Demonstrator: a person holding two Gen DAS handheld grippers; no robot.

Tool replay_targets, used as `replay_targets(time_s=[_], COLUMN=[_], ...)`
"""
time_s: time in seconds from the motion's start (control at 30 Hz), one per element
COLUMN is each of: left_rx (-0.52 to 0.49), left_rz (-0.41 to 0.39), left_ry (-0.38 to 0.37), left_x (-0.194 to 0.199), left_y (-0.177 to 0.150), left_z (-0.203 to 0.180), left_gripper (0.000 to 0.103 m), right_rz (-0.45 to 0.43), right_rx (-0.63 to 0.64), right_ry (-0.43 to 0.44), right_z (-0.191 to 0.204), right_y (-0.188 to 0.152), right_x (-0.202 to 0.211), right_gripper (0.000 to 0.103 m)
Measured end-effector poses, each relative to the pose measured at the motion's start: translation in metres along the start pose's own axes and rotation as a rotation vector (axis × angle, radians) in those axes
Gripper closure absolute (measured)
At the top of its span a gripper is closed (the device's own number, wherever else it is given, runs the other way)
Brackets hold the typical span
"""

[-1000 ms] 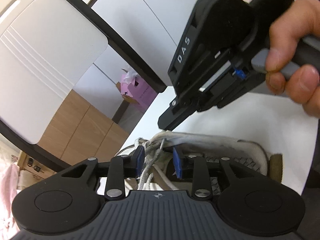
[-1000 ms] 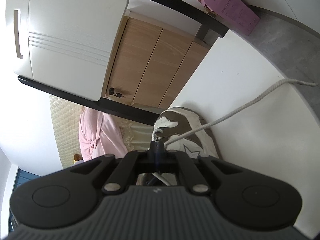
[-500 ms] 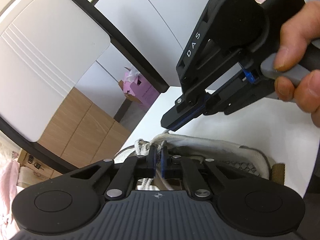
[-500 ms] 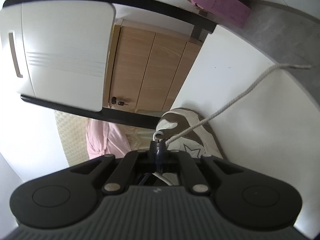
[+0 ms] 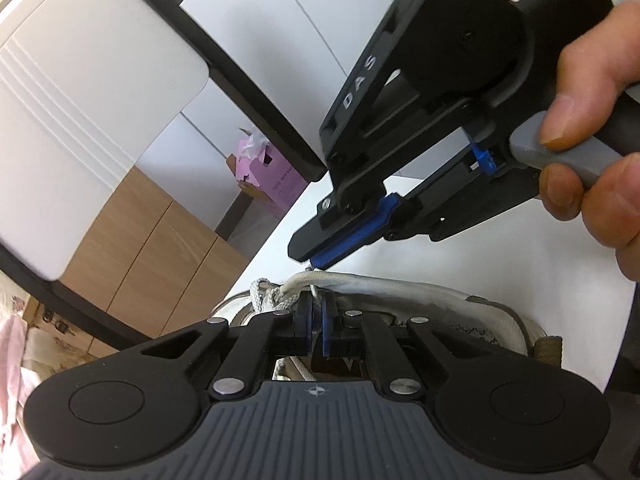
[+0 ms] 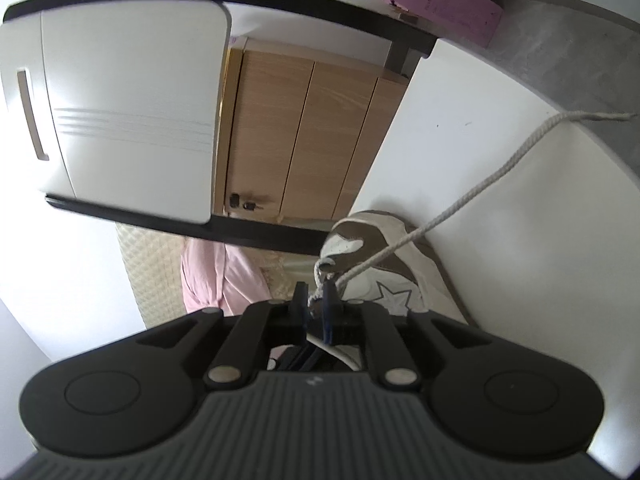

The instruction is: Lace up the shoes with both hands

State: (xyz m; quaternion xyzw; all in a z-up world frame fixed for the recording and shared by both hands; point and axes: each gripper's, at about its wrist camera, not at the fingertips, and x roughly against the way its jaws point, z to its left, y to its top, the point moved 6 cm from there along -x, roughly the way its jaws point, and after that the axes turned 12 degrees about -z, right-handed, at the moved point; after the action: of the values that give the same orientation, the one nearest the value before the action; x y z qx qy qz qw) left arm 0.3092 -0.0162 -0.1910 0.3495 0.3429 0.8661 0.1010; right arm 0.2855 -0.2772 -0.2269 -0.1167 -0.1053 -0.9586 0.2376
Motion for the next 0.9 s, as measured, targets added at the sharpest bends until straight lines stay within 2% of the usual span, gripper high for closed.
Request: replay_targets(time_s=[0.13,0.3,0.5,0.53,0.6,0.67,0.7,0.77,0.8,0.83,0.9], left_rx=[-0.015,0.009,0.03,0.034,0.025,0.014,0.011,0.012,0.019,0.035,0.086], left_rz=[-0.002,0.0,0.007,0.009,0.008,0.009,0.012,0.008,0.002,0.002,0.023], left_ry=[0.02,0.04,0.055,0.057,0.059,0.067,0.078,0.111,0.137,0.156,0.172], left_x=[-0.007,-0.023,-0.034,-0.034,-0.036,-0.037,-0.036,-0.05,-0.047,-0.046,-0.051], left_y=[0.002,0.008,-0.001,-0.004,-0.01,-0.016,-0.018,-0.007,-0.01,-0.011,-0.018], left_z=[-0.005,-0.005,0.014,0.018,0.026,0.032,0.033,0.04,0.046,0.051,0.053], left_gripper=[0.097,0.097,0.097,0.097,0.097,0.096,0.092,0.069,0.062,0.058,0.058], right_rz=[0.009,-0.002,-0.018,-0.019,-0.021,-0.027,-0.032,-0.051,-0.065,-0.079,-0.106], right_rx=[0.012,0.036,0.007,0.008,0.019,0.029,0.05,0.064,0.065,0.067,0.076], right_ry=[0.006,-0.013,-0.017,-0.02,-0.024,-0.021,-0.024,-0.028,-0.029,-0.031,-0.039], right_z=[0.003,0.003,-0.002,-0.002,-0.002,0.001,0.002,0.004,0.004,0.004,0.005], right_y=[-0.004,-0.005,-0.005,-0.005,-0.005,-0.005,-0.005,-0.003,-0.001,0.001,0.005], right_x=[-0.001,-0.001,0.001,0.0,0.0,0.001,0.001,0.001,0.002,0.003,0.006], right_gripper=[0.081,0.081,0.085,0.087,0.1,0.101,0.101,0.101,0.101,0.101,0.101])
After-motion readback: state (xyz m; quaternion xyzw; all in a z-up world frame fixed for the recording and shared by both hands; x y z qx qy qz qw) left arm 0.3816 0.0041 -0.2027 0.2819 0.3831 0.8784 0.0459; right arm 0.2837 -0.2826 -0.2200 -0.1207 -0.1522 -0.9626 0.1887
